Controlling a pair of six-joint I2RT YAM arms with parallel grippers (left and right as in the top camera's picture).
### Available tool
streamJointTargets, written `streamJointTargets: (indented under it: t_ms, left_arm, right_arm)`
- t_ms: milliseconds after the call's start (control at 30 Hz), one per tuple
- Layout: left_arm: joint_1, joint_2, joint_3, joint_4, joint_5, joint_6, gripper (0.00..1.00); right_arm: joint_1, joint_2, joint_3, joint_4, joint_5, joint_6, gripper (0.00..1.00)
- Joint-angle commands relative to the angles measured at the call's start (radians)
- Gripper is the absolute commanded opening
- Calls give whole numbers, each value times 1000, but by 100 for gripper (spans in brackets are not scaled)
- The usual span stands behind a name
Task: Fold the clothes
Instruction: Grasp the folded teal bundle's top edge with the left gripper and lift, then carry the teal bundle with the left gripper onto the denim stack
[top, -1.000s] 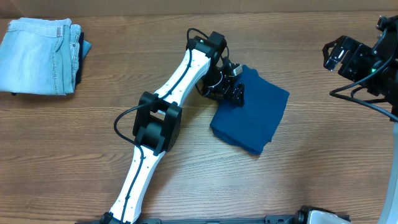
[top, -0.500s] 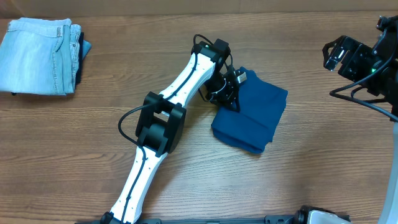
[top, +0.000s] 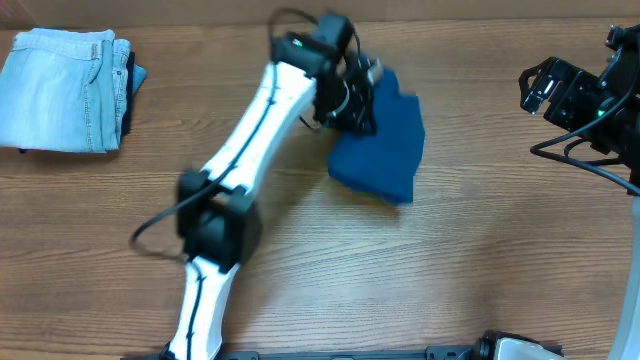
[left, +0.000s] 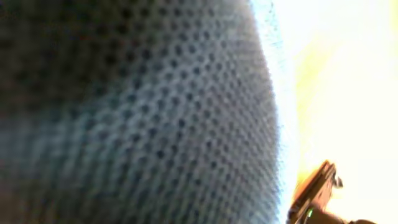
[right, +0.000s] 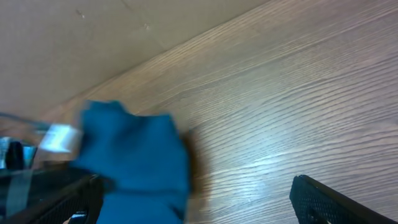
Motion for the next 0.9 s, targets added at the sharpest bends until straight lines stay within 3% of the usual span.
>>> streamJointTargets:
  t_ms: [0,200,500,867]
  left_arm:
    - [13,-169,14,29,-124,-140,4]
    - [143,-316,14,63,-342,-279,4]
    - [415,-336,14,78,-324,-393,4]
    - [640,-332,14,323,-289,-443,4]
  right_arm:
    - [-2,-3,24,6,-3,3,100]
    - [-2,-3,24,5,-3,3,100]
    - [-2,-3,24,5,-4,3,100]
    - [-2,-3,24,-9,-4,3,100]
